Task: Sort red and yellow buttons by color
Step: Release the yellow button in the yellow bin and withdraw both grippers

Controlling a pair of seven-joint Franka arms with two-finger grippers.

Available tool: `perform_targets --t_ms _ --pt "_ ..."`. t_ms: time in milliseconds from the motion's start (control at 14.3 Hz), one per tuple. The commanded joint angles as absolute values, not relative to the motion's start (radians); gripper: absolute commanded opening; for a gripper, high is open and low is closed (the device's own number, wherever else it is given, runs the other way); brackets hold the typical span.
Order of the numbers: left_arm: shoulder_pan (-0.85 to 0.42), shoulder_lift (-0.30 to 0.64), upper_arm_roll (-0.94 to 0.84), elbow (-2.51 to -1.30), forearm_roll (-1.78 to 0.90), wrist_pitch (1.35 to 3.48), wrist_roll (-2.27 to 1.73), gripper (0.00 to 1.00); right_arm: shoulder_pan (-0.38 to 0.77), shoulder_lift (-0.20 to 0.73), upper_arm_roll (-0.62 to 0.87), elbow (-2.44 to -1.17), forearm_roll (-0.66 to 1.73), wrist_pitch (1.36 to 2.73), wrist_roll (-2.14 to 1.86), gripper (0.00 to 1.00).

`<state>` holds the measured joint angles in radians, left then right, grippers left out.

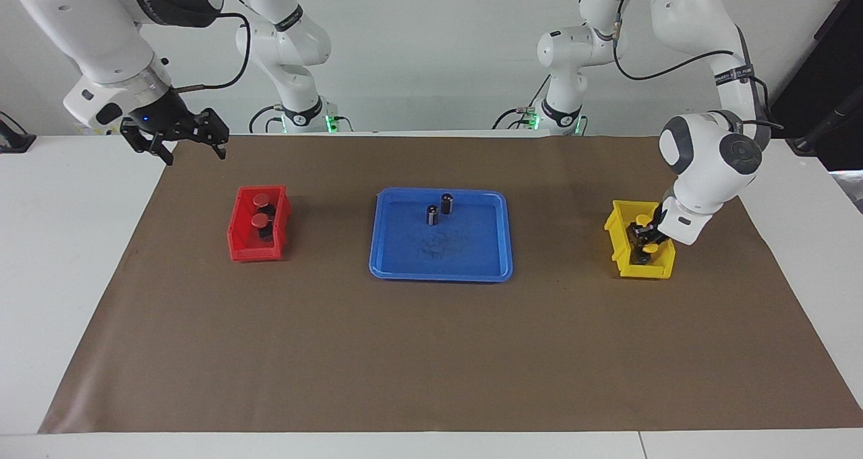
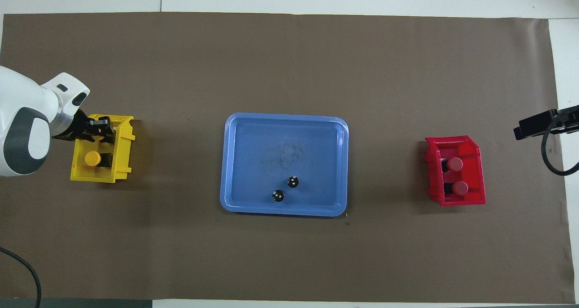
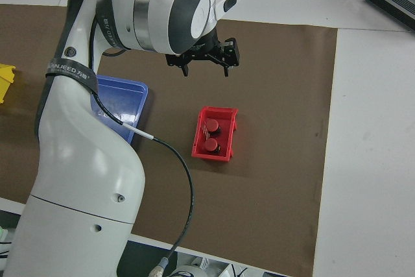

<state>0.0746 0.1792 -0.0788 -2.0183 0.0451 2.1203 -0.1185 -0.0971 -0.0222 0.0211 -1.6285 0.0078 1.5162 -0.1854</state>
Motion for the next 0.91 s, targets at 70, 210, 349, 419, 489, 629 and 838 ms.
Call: perform_targets --t_ms 70,210,349,419,489,629,838 --pt "0.084 0.111 -0.086 -2.005 0.066 2.041 -0.130 0.75 -0.081 -0.017 0.038 -1.618 -0.014 1.526 -0.173 1.00" --pt "0.089 0.104 -0.084 -1.916 0.063 1.906 -0.091 0.75 -0.063 -0.017 0.038 -1.615 -0.015 1.531 -0.135 1.00" --pt "0.089 0.080 -0.083 -1.870 0.063 1.850 -0.069 0.99 -0.058 -0.014 0.038 -1.605 -0.017 1.526 -0.098 1.00" --pt "0.089 0.054 -0.081 -1.870 0.063 1.835 -0.058 1.00 -0.060 -0.014 0.038 -1.605 -0.017 1.529 -0.098 1.00" --pt "0.089 0.019 -0.081 -1.868 0.058 1.809 -0.055 1.00 -0.060 -0.012 0.038 -1.602 -0.017 1.534 -0.097 1.00" --pt "0.084 -0.046 -0.083 -1.867 0.058 1.769 -0.051 1.00 -0.060 -0.012 0.038 -1.601 -0.017 1.560 -0.097 1.00" --pt "0.074 -0.103 -0.092 -1.856 0.035 1.712 0.017 1.00 -0.066 -0.012 0.038 -1.601 -0.015 1.560 -0.097 1.00"
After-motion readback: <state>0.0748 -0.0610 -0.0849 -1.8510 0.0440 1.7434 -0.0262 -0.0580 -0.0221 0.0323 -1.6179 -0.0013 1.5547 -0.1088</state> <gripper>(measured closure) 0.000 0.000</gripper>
